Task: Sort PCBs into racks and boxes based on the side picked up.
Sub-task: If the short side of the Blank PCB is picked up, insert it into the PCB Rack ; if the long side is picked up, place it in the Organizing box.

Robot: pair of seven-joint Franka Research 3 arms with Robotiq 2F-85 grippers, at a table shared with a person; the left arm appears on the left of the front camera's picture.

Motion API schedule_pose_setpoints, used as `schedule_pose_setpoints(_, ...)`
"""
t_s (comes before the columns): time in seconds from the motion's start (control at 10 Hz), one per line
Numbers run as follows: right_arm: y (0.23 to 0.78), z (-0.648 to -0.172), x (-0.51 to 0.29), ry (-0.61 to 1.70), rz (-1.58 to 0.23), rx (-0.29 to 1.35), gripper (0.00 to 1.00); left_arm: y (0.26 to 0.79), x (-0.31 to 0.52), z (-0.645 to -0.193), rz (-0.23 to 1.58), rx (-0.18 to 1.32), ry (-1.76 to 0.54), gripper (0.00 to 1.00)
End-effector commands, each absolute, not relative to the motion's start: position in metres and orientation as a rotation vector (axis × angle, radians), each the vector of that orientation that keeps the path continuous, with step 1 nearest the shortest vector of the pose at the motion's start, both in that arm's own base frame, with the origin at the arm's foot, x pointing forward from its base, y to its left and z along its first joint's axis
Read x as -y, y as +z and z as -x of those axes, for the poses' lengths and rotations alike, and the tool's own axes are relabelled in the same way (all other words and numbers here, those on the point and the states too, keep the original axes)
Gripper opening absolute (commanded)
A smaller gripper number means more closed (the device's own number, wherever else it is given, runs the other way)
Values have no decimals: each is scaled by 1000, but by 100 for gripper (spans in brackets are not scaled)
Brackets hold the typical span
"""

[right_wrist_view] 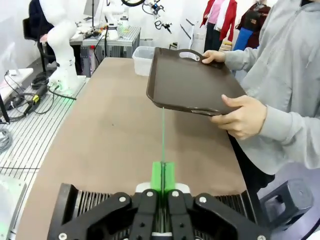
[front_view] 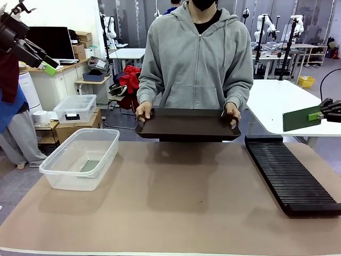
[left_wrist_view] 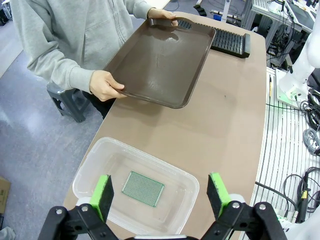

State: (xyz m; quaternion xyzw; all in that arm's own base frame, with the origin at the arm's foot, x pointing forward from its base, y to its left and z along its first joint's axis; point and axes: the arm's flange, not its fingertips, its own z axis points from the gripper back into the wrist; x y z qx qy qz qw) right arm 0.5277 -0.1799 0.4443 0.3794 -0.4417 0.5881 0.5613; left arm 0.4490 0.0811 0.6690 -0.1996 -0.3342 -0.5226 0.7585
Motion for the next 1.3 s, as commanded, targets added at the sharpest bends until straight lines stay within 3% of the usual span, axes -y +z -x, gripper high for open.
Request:
schedule_pose_setpoints(0.0, 455, -522, 178, 1419, -871, 1045, 2, 669, -81, -449, 432, 725, -1138, 100)
schedule_pose_setpoints(0.5, 454, -527, 180, 1400, -877, 1051, 2, 669, -81, -449, 432, 725, -1138, 100)
schedule_pose_setpoints(0.8, 429, -545, 186, 1539, -962, 914, 2, 669, -81, -449, 432, 725, -1138, 100)
schedule_pose_setpoints(1.2, 385, -567, 186, 1579, -964, 894, 2, 669, -81, -449, 432, 725, -1138, 100)
